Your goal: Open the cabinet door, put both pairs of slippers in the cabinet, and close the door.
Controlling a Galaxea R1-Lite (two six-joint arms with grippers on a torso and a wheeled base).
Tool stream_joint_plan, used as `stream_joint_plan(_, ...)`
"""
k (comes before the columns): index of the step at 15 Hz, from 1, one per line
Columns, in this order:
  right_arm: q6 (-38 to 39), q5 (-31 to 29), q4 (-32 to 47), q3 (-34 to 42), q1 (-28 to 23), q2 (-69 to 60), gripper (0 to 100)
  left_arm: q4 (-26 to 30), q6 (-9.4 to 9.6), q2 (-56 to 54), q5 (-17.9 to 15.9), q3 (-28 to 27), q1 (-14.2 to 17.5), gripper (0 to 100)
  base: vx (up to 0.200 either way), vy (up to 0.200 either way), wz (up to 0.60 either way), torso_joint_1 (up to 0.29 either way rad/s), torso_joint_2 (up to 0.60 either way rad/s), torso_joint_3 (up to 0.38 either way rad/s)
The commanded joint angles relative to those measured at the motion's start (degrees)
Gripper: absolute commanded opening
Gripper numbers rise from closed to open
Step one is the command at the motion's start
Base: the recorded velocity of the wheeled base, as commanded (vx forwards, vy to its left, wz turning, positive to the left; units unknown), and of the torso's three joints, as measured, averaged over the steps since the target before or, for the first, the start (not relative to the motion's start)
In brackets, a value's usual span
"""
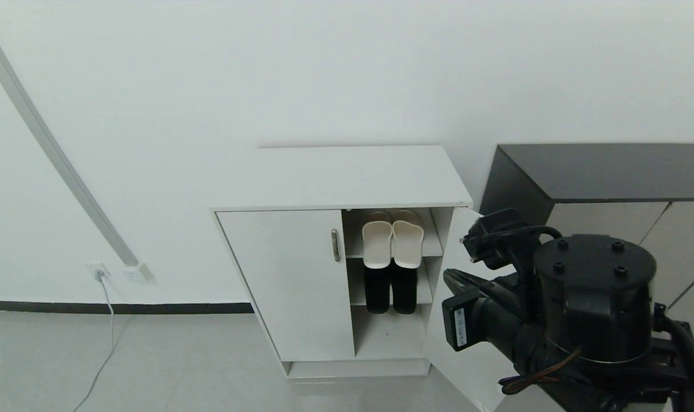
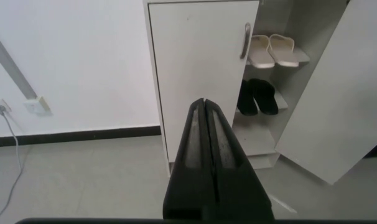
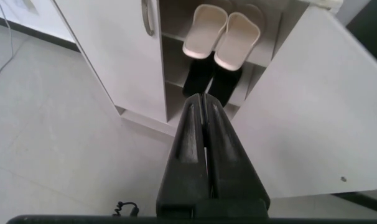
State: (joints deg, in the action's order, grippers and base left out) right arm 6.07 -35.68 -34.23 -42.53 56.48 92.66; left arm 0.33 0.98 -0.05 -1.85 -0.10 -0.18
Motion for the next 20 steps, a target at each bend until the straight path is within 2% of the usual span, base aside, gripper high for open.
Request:
stream_joint_plan(1,0.0,0.0,0.0,0.1,-0.1,0.0,0,0.0,-0.01,0.0,0.0,0.0,-0.1,0,0.0,0.0,0.0,0.276,-0.61,-0.344)
stream_joint_plan(3,0.0,0.0,0.0,0.1,-0.1,0.0,0,-0.1,-0.01,0.0,0.0,0.0,0.0,0,0.0,0.0,0.0,0.198,-0.46,-0.237)
stream_joint_plan(9,0.0,0.0,0.0,0.4,-0.1,0.0,0,0.0,-0.01,0.0,0.0,0.0,0.0,0,0.0,0.0,0.0,0.008,-0.01,-0.009)
stream_joint_plan(15,-0.1,0.0,0.0,0.5,-0.1,-0.1,0,0.0,-0.01,0.0,0.0,0.0,0.0,0,0.0,0.0,-0.6,0.005,0.0,0.003)
stream_joint_plan(20,-0.6,0.0,0.0,0.4,-0.5,-0.2,0,-0.1,-0.01,0.0,0.0,0.0,0.0,0,0.0,0.0,0.0,0.0,0.0,0.0)
